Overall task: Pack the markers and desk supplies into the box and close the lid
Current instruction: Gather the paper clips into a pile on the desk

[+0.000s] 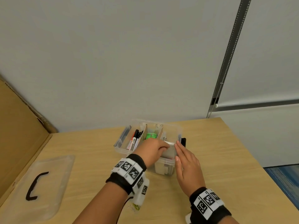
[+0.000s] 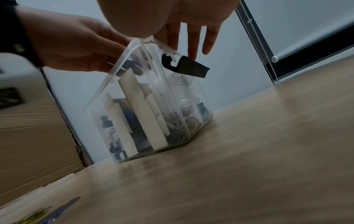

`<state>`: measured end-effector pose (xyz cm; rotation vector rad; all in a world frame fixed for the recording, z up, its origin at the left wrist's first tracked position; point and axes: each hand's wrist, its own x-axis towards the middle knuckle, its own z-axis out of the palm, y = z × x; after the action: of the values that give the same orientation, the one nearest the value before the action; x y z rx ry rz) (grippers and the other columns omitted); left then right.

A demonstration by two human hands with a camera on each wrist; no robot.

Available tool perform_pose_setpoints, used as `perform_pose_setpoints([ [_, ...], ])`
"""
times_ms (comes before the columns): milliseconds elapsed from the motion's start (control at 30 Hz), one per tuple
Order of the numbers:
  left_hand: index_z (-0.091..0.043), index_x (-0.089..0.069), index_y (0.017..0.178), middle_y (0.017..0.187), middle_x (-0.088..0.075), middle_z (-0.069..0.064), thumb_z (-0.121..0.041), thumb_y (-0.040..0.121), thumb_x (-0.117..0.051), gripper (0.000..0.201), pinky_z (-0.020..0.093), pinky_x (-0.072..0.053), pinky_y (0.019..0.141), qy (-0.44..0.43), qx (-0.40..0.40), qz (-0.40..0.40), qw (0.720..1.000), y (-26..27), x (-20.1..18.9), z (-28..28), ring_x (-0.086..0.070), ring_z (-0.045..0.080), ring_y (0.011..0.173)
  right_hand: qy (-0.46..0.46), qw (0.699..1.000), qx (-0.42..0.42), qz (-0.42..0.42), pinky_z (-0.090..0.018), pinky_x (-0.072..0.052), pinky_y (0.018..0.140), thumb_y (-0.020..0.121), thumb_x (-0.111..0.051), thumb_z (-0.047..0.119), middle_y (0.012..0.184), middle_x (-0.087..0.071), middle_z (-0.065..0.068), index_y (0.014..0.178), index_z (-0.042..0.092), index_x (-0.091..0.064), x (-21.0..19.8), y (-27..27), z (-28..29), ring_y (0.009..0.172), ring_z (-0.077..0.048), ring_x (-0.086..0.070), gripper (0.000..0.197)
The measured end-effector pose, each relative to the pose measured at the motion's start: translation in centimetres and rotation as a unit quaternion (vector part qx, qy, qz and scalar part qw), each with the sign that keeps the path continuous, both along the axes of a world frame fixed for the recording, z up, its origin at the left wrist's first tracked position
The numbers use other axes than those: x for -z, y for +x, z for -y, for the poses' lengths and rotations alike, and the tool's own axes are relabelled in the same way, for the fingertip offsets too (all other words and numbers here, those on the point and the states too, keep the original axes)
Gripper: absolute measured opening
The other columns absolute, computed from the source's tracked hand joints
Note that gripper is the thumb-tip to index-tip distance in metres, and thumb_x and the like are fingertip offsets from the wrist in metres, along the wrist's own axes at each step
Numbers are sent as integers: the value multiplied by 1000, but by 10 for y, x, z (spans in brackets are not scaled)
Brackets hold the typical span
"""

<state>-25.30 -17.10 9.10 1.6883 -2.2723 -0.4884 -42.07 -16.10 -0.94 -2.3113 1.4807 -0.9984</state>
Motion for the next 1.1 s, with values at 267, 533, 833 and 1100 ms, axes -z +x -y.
perform_pose_setpoints([
  [267,-33,-63,115,105,-61,-21,-33,94,-52,25,13,-50,80,-63,-135,-77,986,87,22,-86,-56,-6,91,-61,998,15,-3,-37,-40,103,93,-40,30,136,-47,-2,130,15,-52,-24,10,-12,122,-21,-40,41],
  [533,-25,-44,133,121,-48,-10,-68,63,-68,86,27,-47,92,199,-232,53,951,137,83,-142,-51,10,107,186,959,-147,-156,-27,-46,80,86,-54,49,110,-50,2,114,17,-49,-12,72,-58,99,-16,-53,43],
  [833,-17,-44,117,115,-50,0,-55,70,-72,67,27,-49,84,198,-283,20,938,122,111,-151,-56,15,98,293,921,-109,-233,-29,-43,88,93,-53,24,126,-44,-9,122,9,-48,15,122,-74,109,-24,-51,33],
  [1100,-19,-57,111,111,-59,-1,-24,88,-60,24,23,-47,88,142,-242,-17,960,134,117,-144,-58,13,99,244,920,-75,-298,-32,-47,91,89,-41,-2,124,-49,-14,123,6,-47,19,140,-82,113,-26,-49,35],
])
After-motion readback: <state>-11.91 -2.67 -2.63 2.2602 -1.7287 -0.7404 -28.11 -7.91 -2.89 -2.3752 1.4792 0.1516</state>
